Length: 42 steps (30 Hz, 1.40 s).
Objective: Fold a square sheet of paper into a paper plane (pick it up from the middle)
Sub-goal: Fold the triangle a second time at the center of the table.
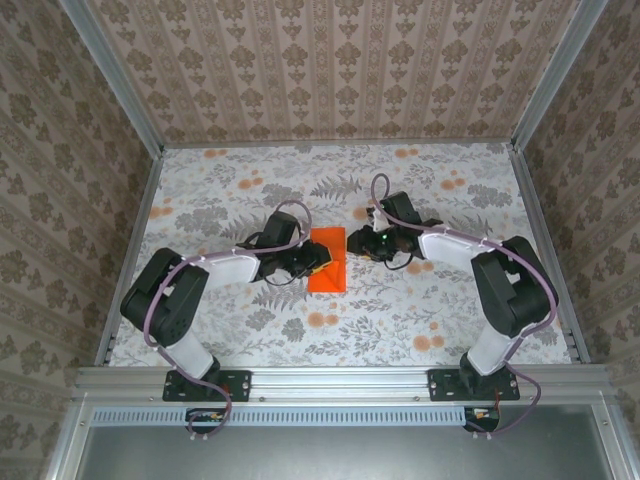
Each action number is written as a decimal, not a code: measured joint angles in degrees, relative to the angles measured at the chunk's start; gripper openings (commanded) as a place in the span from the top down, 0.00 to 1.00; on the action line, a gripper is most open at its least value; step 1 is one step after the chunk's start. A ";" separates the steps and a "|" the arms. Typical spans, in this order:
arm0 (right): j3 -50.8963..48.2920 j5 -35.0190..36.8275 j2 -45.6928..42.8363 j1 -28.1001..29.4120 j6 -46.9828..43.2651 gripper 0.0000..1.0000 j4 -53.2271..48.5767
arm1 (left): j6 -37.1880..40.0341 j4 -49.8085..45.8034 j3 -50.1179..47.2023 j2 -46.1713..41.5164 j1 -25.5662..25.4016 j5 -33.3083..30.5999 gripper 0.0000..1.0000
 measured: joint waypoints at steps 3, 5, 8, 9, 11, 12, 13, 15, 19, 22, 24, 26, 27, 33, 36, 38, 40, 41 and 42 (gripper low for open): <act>-2.08 -3.21 -0.22 0.11 0.04 0.61 3.19 | 0.02 0.15 -0.17 0.02 0.00 0.02 0.82; -3.02 -4.76 -0.20 0.35 0.37 0.61 4.59 | 0.04 0.15 -0.17 0.04 0.00 0.02 0.83; -3.17 -6.29 0.15 0.72 1.05 0.61 6.38 | 0.02 0.26 -0.24 0.07 0.00 0.02 0.84; -3.17 -6.56 0.31 0.94 1.09 0.61 6.97 | 0.02 0.39 -0.33 0.11 0.00 0.00 0.84; -3.17 -6.99 0.74 1.29 1.14 0.61 7.82 | 0.04 0.52 -0.57 0.11 0.00 0.00 0.85; -3.15 -7.28 1.03 1.49 1.11 0.61 8.04 | 0.02 0.50 -0.63 0.11 0.00 0.00 0.85; -3.15 -7.48 1.40 1.60 1.11 0.62 8.07 | 0.02 0.52 -0.74 0.11 0.00 0.02 0.85; -3.15 -7.69 2.05 1.77 1.11 0.62 8.04 | 0.02 0.57 -0.87 0.11 0.00 0.00 0.85; -3.13 -7.72 2.75 1.90 1.05 0.62 7.85 | 0.02 0.55 -0.94 0.11 0.00 0.02 0.85; -3.08 -7.72 2.99 1.90 1.03 0.63 7.80 | 0.02 0.57 -0.94 0.11 0.00 0.02 0.85; -3.02 -7.74 3.15 2.05 1.03 0.65 7.80 | 0.02 0.55 -0.94 0.11 0.00 0.02 0.85; -2.91 -7.76 3.37 2.19 1.03 0.65 7.80 | 0.02 0.57 -0.94 0.11 0.00 0.02 0.85; -2.82 -7.76 3.54 2.29 1.03 0.66 7.72 | 0.02 0.57 -0.94 0.11 0.00 0.02 0.85; -2.29 -7.98 4.59 2.64 0.79 0.76 7.39 | 0.02 0.55 -0.94 0.17 0.17 0.02 0.85; -2.01 -7.93 4.87 2.64 0.39 0.86 6.69 | 0.02 0.57 -0.94 0.44 0.39 0.02 0.85; -1.46 -7.74 4.96 2.64 -0.35 0.89 5.68 | 0.02 0.55 -0.94 0.61 0.44 0.04 0.86; -0.63 -7.23 5.16 2.64 -1.03 0.91 4.44 | 0.04 0.55 -0.92 0.66 0.44 0.07 0.85; -0.26 -6.88 5.27 2.64 -1.60 0.92 3.80 | 0.04 0.57 -0.92 0.66 0.44 0.07 0.85; 0.26 -6.38 5.46 2.64 -2.19 0.92 3.02 | 0.07 0.57 -0.92 0.66 0.44 0.15 0.85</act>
